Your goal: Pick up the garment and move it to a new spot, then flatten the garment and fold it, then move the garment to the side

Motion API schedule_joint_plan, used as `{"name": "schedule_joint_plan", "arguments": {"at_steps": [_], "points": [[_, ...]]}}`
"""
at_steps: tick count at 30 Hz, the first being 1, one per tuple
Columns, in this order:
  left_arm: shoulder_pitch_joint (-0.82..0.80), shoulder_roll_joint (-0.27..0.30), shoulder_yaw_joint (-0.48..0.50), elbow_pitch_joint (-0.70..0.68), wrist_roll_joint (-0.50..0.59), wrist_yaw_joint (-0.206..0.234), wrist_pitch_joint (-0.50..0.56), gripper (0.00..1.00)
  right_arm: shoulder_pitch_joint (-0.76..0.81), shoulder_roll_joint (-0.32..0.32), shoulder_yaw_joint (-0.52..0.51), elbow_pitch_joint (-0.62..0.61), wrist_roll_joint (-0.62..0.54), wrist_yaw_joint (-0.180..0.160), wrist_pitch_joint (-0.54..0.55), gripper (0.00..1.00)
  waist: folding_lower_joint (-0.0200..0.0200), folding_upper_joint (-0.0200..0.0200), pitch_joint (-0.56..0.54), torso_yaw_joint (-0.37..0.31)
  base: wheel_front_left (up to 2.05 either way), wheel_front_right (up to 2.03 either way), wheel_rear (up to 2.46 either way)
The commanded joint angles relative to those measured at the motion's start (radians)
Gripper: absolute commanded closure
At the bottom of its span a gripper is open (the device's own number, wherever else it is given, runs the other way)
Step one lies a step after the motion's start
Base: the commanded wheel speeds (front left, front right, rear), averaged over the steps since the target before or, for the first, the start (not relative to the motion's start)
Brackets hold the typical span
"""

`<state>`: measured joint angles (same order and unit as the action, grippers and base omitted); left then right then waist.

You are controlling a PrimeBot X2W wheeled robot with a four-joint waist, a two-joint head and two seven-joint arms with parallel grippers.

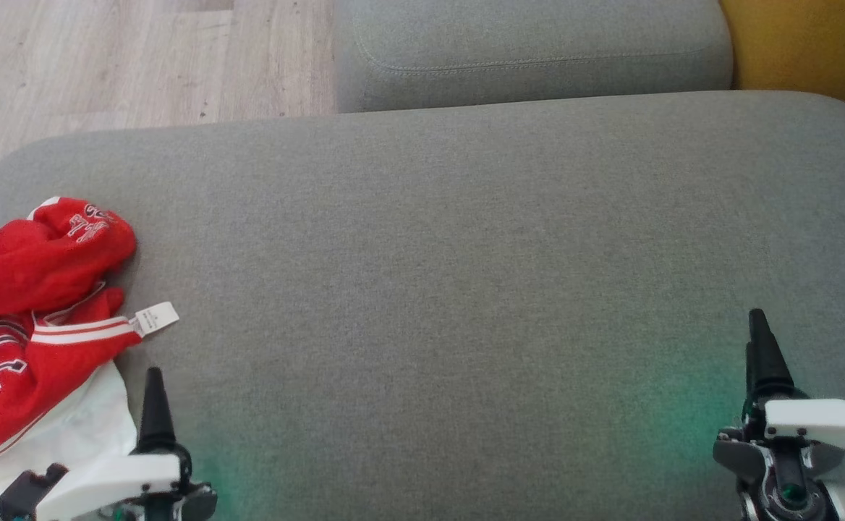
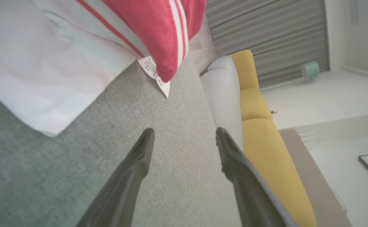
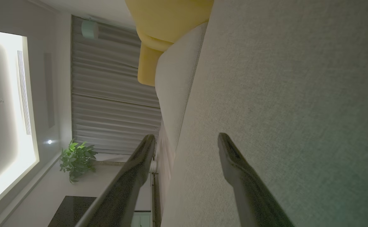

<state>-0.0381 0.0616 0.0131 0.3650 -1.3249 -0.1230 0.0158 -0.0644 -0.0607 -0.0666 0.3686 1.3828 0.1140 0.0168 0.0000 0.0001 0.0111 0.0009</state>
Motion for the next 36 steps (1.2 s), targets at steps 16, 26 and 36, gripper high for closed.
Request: {"name": "schedule_joint_plan", "arguments": {"at_steps": [16, 26, 36], "points": [[-0.085, 0.037, -0.035, 0.014, 0.274, 0.002, -0.055, 0.0, -0.081, -0.017, 0.053, -0.008, -0.292, 0.006, -0.055, 0.0, 0.0, -0.0001, 0.002, -0.002, 0.0, 0.0, 0.0], [-0.089, 0.035, -0.033, 0.027, 0.427, 0.007, -0.085, 0.0, -0.094, -0.011, 0.072, 0.015, -0.453, 0.008, -0.085, 0.0, 0.0, -0.0001, 0.004, 0.003, 0.0, 0.0, 0.0], [-0.095, 0.039, -0.035, 0.044, 0.572, 0.014, -0.114, 0.0, -0.114, -0.004, 0.075, 0.042, -0.609, 0.009, -0.114, 0.0, 0.0, -0.0001, 0.005, 0.001, 0.0, 0.0, 0.0]]}}
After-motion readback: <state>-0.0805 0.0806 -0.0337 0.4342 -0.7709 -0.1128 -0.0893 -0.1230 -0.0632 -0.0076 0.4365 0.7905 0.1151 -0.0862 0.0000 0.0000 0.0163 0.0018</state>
